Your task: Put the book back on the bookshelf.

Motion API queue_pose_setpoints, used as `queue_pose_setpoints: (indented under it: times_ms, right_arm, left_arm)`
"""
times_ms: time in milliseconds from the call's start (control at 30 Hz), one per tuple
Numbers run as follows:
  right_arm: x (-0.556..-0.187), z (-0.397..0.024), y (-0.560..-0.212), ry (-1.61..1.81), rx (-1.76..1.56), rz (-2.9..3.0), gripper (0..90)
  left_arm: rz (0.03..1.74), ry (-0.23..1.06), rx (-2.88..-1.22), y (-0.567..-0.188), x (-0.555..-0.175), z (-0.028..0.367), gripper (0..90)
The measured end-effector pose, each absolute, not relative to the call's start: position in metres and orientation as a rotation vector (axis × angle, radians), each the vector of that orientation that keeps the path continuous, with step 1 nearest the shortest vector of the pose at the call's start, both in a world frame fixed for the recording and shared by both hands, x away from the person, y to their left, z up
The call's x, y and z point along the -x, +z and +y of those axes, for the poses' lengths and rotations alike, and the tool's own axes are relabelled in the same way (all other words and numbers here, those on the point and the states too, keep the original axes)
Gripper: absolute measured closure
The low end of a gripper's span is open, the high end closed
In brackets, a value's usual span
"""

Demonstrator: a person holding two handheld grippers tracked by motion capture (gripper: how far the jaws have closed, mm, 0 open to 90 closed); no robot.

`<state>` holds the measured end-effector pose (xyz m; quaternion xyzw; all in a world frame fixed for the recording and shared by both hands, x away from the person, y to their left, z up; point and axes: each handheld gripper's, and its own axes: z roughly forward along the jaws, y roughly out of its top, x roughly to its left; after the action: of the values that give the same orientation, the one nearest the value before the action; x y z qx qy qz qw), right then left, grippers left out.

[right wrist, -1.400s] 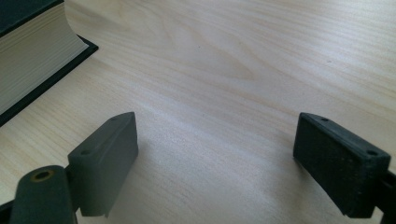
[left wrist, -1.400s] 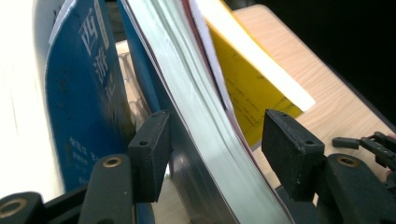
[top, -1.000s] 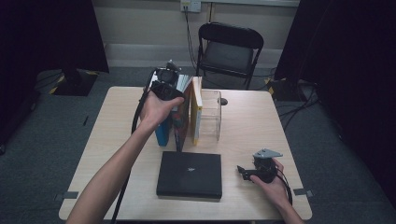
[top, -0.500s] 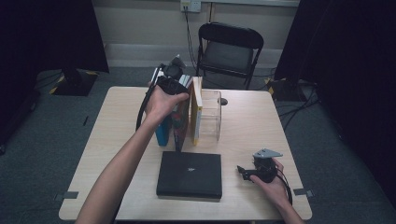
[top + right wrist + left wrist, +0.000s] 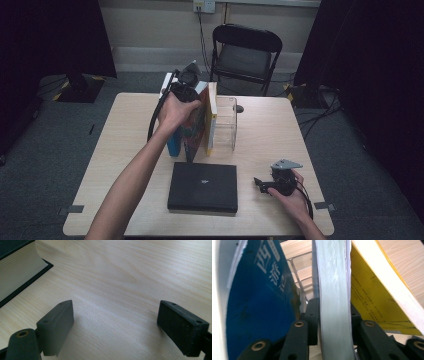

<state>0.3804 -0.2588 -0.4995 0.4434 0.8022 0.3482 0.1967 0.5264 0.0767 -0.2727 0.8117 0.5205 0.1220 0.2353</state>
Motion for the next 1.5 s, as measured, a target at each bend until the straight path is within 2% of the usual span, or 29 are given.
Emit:
queue_pose_setpoints:
  times_ms: [1000, 1500]
  right_arm:
    - [-0.381, -0.259, -0.5, 0.978, -1.233, 2.251, 13.8]
    - [-0.382, -0.259, -0.5, 0.98, -1.231, 2.253, 13.8]
  left_arm:
    - [1.48, 0.357, -2.151, -0.266, -0.547, 0.076, 73.9]
    - [1.479, 0.361, -2.116, -0.276, -0.554, 0.074, 73.7]
